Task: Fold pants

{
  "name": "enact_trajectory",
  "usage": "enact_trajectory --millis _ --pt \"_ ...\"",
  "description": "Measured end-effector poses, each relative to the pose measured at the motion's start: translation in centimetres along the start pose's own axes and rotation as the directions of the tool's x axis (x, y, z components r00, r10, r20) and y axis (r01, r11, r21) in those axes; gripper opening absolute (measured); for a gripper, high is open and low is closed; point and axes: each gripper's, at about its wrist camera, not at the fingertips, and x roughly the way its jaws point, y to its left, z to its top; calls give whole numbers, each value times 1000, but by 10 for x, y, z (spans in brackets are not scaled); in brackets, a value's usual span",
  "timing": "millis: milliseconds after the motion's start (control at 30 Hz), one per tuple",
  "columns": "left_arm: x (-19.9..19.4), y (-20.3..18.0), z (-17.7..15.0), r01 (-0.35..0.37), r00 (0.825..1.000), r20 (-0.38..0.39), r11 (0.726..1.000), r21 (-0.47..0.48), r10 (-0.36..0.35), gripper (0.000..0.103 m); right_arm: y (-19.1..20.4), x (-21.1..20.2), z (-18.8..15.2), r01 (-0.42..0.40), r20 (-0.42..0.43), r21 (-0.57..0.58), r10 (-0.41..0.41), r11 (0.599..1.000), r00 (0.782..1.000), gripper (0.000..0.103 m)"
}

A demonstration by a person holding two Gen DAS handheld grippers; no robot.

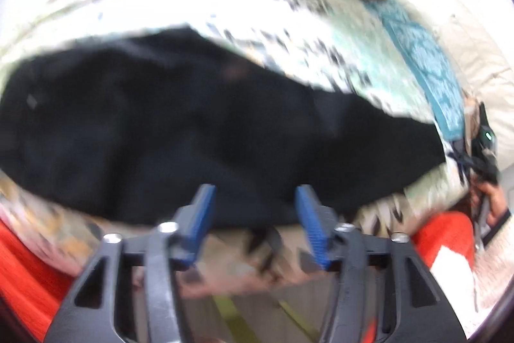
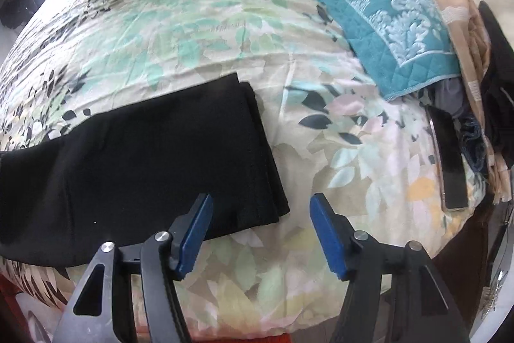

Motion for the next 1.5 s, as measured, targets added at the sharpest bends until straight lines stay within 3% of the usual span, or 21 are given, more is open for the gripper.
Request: enact_trajectory --millis 133,200,267,333,400,467,533,600,667,733,767,800,867,967,1033,1067,1133,1200,1267,1367,1500 --pt "4 65 43 -143 977 152 988 -56 150 79 50 -49 5 -157 57 -63 161 986 985 65" --pt "28 95 55 -254 956 132 965 -67 261 76 99 -64 14 -348 22 -95 352 933 936 69" --pt "51 121 57 -318 943 75 944 -82 324 64 161 -72 25 -549 -48 -114 547 828 836 74" --pt "57 138 50 -317 942 79 941 -116 326 63 225 -72 37 -706 -121 -99 696 701 708 77" --pt "55 145 43 -293 945 108 946 -135 308 62 291 -59 52 -808 -214 -51 784 586 582 81" --pt "56 137 40 -333 933 110 937 -105 344 63 360 -37 66 -850 -309 -20 806 526 505 81" --pt "56 133 34 -366 920 120 928 -70 372 68 420 -17 80 -856 -362 -30 793 516 491 81" --pt "60 125 32 -386 912 126 921 -56 390 70 476 3 91 -884 -409 -1 807 467 427 81" --pt "58 127 33 -373 917 122 925 -67 379 74 527 15 102 -896 -437 -1 806 444 400 81" --pt "57 130 35 -352 926 117 933 -78 359 76 568 18 110 -876 -456 -90 762 474 459 81" --pt "57 131 37 -345 929 114 935 -82 352 76 584 24 112 -870 -483 -98 741 483 466 81" --pt "57 132 37 -338 932 112 937 -86 346 76 598 31 113 -879 -531 -67 729 472 432 81" --pt "57 132 37 -334 934 108 939 -88 342 77 620 44 107 -903 -645 12 693 430 322 81" --pt "58 129 37 -338 932 105 937 -87 346 80 637 40 101 -929 -708 16 661 369 251 81" --pt "60 128 38 -339 932 105 937 -86 347 82 643 48 106 -924 -688 79 691 374 221 83" --pt "60 128 37 -341 931 107 936 -84 349 83 646 53 112 -916 -659 105 716 388 228 83" --pt "61 127 37 -347 929 108 935 -77 353 83 650 59 120 -889 -596 106 744 446 303 84" --pt "60 126 35 -349 928 109 934 -68 355 83 644 50 133 -868 -492 9 758 497 429 85" --pt "58 125 34 -350 928 108 934 -68 356 83 628 35 150 -834 -415 -80 742 546 526 86" --pt "43 117 36 -333 930 140 941 -67 339 81 564 -3 169 -772 -261 -169 727 613 634 86" --pt "39 78 56 -111 981 172 991 81 96 86 457 -51 139 -483 -56 -402 505 778 861 98"
